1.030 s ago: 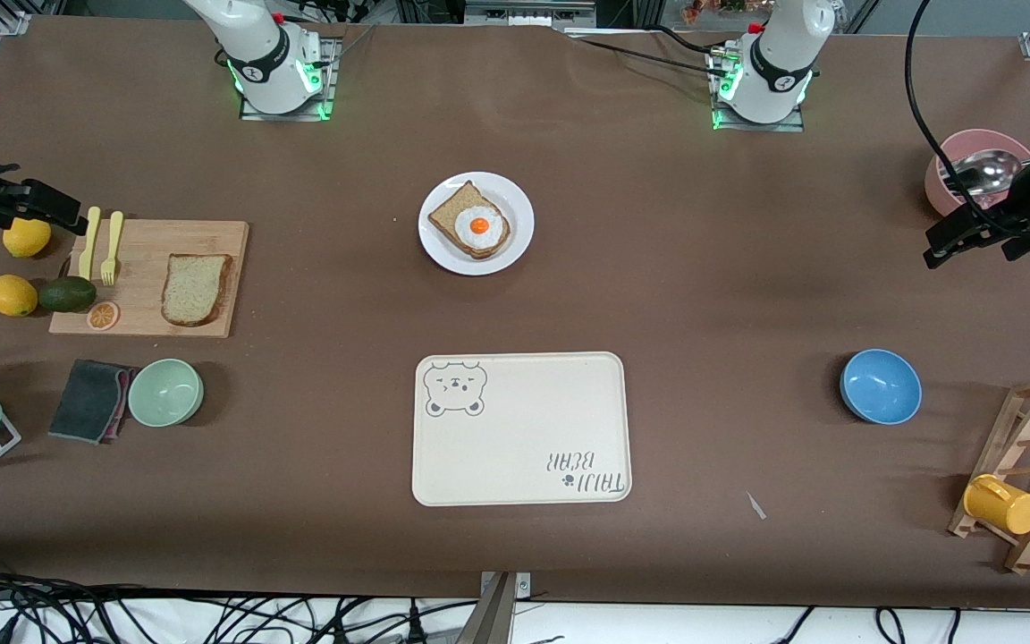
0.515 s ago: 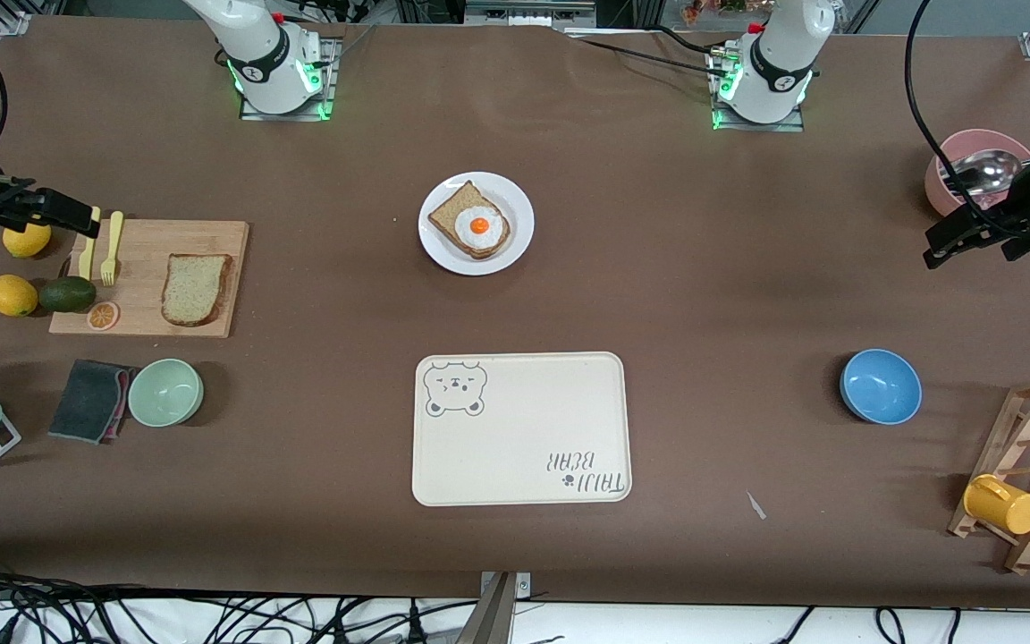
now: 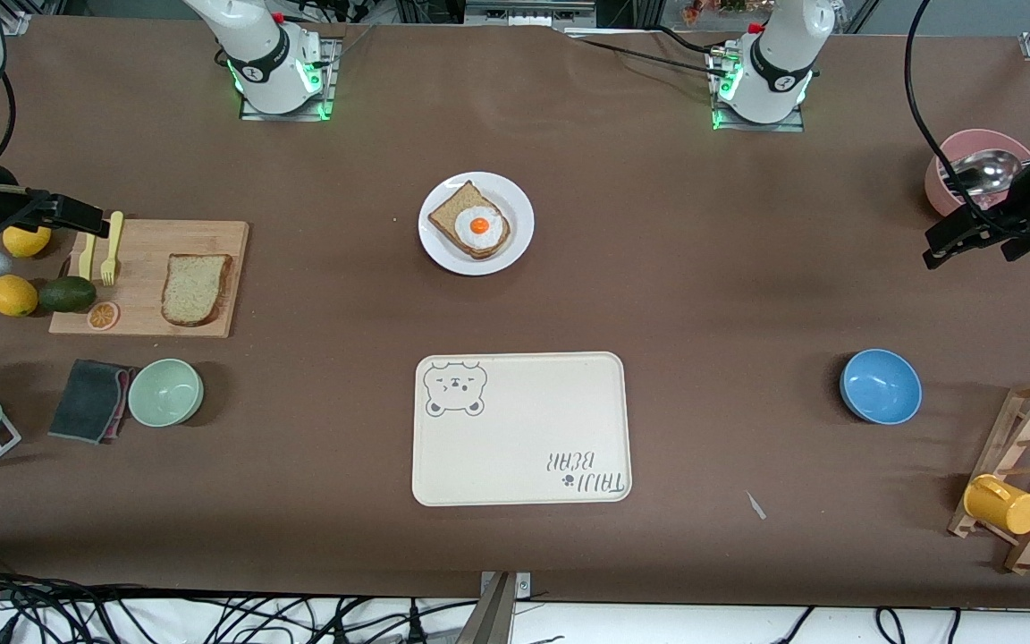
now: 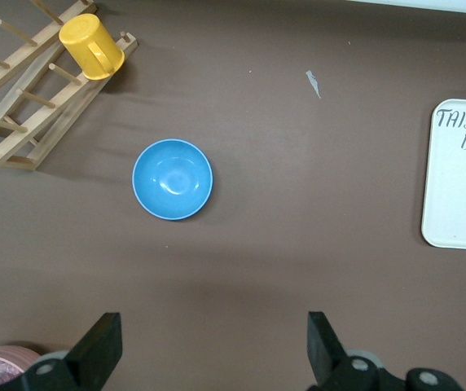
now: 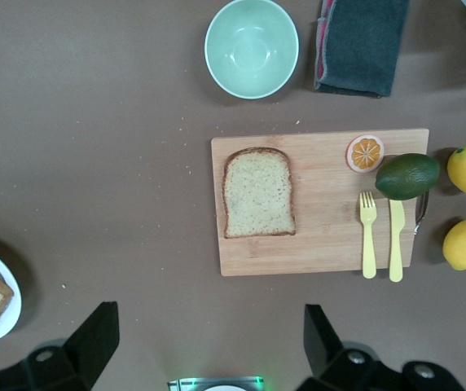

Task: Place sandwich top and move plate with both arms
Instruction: 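Move the right gripper over the bread slice on the cutting board, then lower the right gripper and grasp the bread slice by its edge, then carry the bread slice with the right gripper onto the egg plate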

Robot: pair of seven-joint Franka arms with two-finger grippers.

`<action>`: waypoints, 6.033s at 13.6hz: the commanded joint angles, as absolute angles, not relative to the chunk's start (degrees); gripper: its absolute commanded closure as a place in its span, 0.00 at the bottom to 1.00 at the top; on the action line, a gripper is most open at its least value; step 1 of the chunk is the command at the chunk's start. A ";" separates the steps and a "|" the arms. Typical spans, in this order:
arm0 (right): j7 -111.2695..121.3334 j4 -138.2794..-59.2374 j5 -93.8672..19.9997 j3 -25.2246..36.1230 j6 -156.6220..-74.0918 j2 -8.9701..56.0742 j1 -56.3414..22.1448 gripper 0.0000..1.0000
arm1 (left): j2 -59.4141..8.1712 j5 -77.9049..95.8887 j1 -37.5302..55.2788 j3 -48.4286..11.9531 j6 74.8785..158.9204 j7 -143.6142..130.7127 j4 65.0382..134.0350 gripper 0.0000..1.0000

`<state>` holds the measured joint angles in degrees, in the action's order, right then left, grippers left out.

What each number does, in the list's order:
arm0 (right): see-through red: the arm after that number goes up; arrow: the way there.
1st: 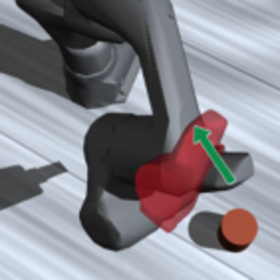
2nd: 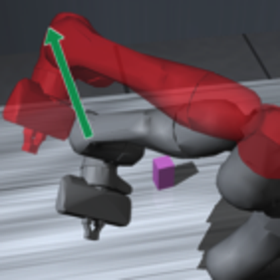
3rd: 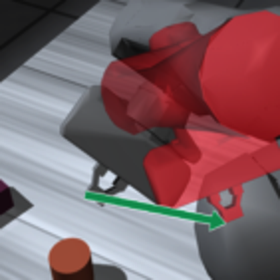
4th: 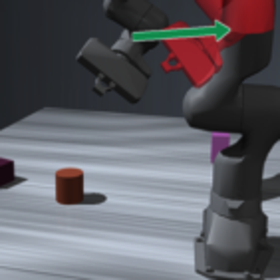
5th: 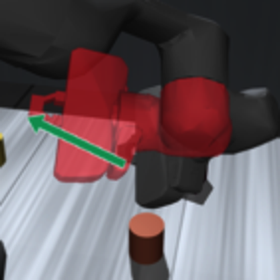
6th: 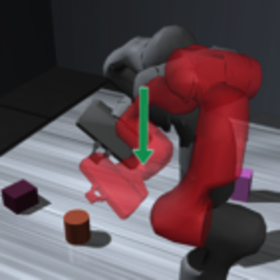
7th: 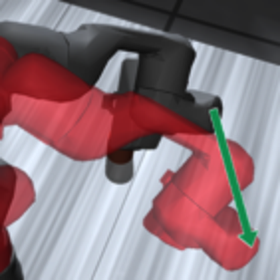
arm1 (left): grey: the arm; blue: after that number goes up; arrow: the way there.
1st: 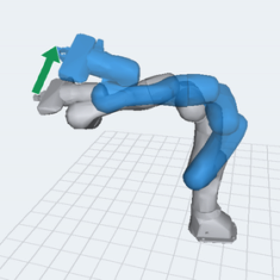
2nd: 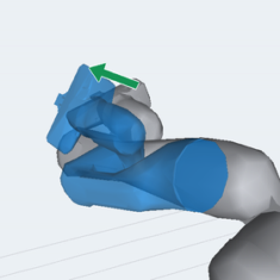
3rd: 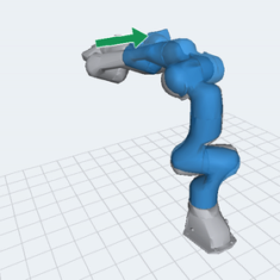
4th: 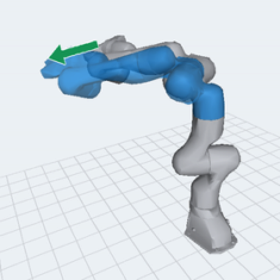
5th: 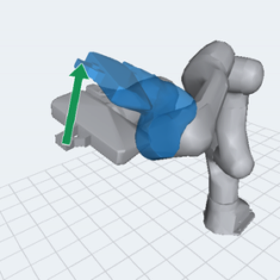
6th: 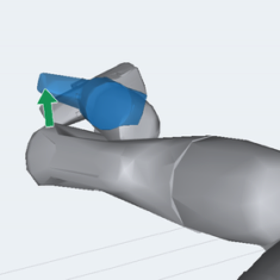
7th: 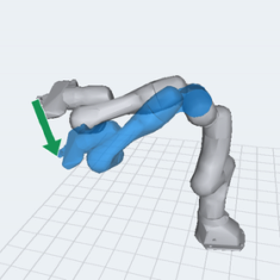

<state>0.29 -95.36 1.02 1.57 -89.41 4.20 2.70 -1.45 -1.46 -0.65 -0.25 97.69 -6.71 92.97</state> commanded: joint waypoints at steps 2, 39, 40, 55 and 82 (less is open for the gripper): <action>0.70 -95.88 5.61 1.14 -89.99 5.09 2.64 0.00 | -2.20 0.00 -0.61 -0.09 97.12 -6.33 91.41 0.00; -13.36 -126.91 22.06 1.67 -135.53 21.88 -1.76 0.68 | -2.20 0.00 -0.18 -0.09 97.03 -6.50 91.32 0.00; -13.36 -126.74 22.06 1.58 -135.27 21.97 -1.67 0.81 | -2.20 0.00 -0.18 -0.09 97.03 -6.50 91.32 0.00; -13.10 -117.95 21.62 1.14 -121.73 22.68 -3.08 1.00 | -2.20 0.00 -0.26 -0.18 96.94 -6.50 91.23 0.00; -60.20 -87.80 -0.88 0.35 -102.21 35.15 -52.37 1.00 | -2.20 0.00 -0.53 -0.18 96.94 -6.42 91.23 0.00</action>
<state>-58.86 -90.15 -1.04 -0.46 -101.60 32.53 -50.49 -1.54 -1.46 -0.29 -0.19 97.69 -6.72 92.86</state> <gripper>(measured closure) 0.952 0.000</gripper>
